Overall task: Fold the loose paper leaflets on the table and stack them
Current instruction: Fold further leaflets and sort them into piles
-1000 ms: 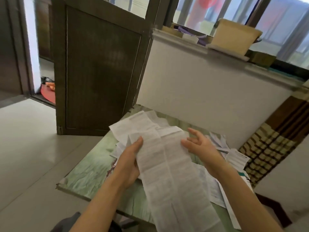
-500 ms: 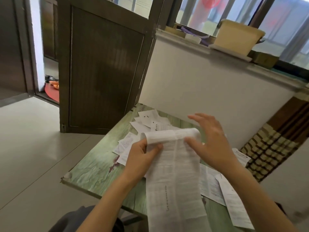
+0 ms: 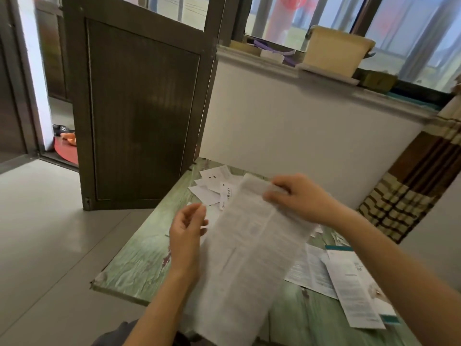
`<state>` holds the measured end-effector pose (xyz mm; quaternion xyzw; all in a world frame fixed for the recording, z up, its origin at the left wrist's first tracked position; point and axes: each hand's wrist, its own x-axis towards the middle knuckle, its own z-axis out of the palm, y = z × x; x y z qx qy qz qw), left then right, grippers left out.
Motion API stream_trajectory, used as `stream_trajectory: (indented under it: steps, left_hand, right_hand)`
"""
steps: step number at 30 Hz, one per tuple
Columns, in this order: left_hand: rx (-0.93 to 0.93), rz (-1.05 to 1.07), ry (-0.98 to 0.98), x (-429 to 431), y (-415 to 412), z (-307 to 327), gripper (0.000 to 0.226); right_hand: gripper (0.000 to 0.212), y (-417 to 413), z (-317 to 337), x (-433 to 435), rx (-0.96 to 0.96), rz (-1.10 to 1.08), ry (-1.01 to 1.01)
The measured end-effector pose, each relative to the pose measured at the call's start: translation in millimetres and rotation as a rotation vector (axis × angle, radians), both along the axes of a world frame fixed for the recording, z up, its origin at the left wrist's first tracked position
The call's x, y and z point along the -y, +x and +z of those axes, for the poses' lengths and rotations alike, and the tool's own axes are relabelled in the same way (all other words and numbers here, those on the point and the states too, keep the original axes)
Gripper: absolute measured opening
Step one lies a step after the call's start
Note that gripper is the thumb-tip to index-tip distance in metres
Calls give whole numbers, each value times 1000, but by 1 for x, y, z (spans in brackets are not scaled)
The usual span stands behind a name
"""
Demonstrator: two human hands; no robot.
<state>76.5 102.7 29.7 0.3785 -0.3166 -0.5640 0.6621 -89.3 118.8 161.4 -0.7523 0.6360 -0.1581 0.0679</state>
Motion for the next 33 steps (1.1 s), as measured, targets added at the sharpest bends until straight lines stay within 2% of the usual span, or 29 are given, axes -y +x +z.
stream_trajectory:
  steps: [4, 6, 7, 9, 13, 15, 17, 19, 20, 21, 23, 24, 27, 29, 30, 33]
  left_hand:
    - [202, 426, 92, 0, 0, -9, 9]
    - [302, 540, -53, -6, -2, -5, 6]
    - [315, 515, -144, -10, -6, -4, 15]
    - [230, 284, -216, -21, -16, -1, 43]
    - [26, -609, -50, -29, -31, -1, 75]
    - [-199, -786, 16, -24, -28, 0, 101]
    - [-500, -825, 45, -16, -18, 2, 112]
    - [-675, -754, 17, -7, -3, 4, 105]
    - [-728, -712, -1, -3, 4, 5, 99]
    - [-747, -665, -15, 0, 14, 6, 88]
    - [-705, -546, -14, 4, 28, 6, 50]
    - [-661, -486, 17, 7, 34, 3, 52]
    - [-582, -464, 226, 13, 48, -9, 76]
    - [-398, -465, 373, 19, 52, -17, 75]
    - [-248, -469, 441, 20, 50, -20, 71]
    - [225, -420, 473, 16, 41, -27, 36]
  right_hand:
    - [19, -12, 19, 4, 131, -120, -150]
    - [18, -12, 24, 3, 222, -175, -222]
    - [16, -10, 25, 3, 302, -197, -249]
    - [9, -5, 25, 3, 556, -235, -262]
    - [12, 6, 21, 4, 1213, -240, -127]
    - [14, 7, 15, 2, 1369, -213, -75]
    - [14, 2, 1, -4, 1435, -228, -60]
    - [12, -7, -21, -9, 1395, -317, -108]
    - [11, -13, -32, -11, 1315, -384, -160]
    - [11, -19, -46, -13, 1212, -446, -211]
    - [11, -29, -70, -17, 1013, -514, -258]
    - [8, -34, -81, -19, 946, -528, -247]
    - [6, -46, -107, -24, 817, -545, -121]
    - [6, -51, -122, -24, 720, -543, -25]
    - [5, -55, -128, -25, 677, -549, 12]
    - [6, -64, -143, -23, 607, -563, 76]
